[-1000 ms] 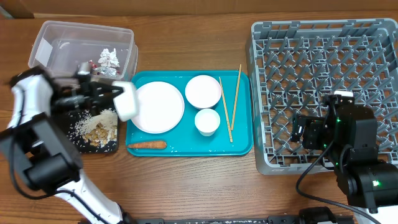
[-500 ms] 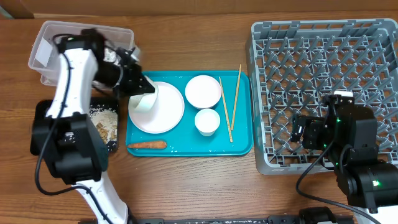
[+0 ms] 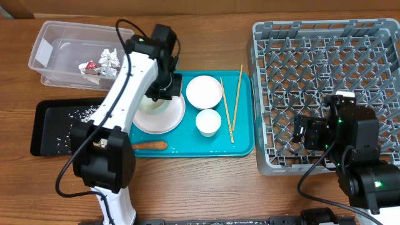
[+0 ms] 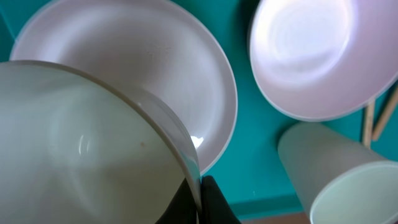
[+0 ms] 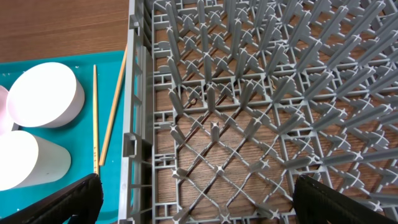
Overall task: Sort waste into correct bins and load items into the dishwasher
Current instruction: 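Grasp the white cup with the left gripper and lift it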
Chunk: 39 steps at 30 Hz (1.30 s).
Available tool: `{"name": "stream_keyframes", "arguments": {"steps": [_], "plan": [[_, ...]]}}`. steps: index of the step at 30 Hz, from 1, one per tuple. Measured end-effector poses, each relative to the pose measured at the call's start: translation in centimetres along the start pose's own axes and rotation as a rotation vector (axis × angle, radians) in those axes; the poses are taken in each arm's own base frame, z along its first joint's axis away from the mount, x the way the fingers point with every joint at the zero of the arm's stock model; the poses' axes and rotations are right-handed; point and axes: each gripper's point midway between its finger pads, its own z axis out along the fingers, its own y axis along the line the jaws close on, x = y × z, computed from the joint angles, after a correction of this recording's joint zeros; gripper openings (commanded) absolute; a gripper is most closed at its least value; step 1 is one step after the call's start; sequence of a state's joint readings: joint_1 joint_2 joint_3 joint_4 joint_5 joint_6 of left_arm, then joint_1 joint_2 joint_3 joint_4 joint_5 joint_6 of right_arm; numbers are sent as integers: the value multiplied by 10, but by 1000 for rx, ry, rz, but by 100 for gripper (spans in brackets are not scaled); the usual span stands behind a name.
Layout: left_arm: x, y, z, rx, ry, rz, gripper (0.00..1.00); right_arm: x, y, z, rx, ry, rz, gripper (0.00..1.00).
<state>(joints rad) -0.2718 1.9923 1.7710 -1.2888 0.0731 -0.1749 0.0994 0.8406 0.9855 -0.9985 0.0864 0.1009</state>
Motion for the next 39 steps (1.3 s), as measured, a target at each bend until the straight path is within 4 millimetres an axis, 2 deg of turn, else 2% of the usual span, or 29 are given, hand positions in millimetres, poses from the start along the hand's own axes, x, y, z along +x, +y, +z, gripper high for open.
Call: {"name": "stream_keyframes", "arguments": {"steps": [3, 9, 13, 14, 16, 18, 20, 23, 25, 30, 32, 39], "plan": [[-4, 3, 12, -58, -31, -24, 4, 0, 0, 0, 0, 0, 0, 100], [7, 13, 46, -98, -11, -74, 4, 0, 0, 0, 0, 1, 0, 100], [10, 16, 60, -104, -16, -89, 6, 0, 0, 0, 0, 1, 0, 100], [9, 16, 61, -104, -19, -89, 13, 0, 0, 0, 0, 1, 0, 100], [9, 16, 62, -102, -21, -95, 37, 0, 0, 0, 0, 2, 0, 100], [8, 14, 63, -90, -23, -96, 43, 1, 0, 0, 0, 4, 0, 100], [9, 11, 63, -74, -17, -97, 43, 2, 0, 0, 1, 8, -1, 100], [19, 7, 60, -50, 29, -99, 43, 2, 0, 0, 1, 9, -1, 100], [20, 1, 49, -25, 48, -100, 43, 2, 0, 0, 1, 8, 0, 100], [-4, -25, 4, 71, -22, -74, 43, 2, 0, 0, 1, 8, -1, 100], [-7, -36, -7, 106, -40, -54, 43, 2, 0, 0, 1, 8, -1, 100], [13, -74, -7, 147, 6, 33, 44, 2, 0, 0, 1, 8, -1, 100]]}}
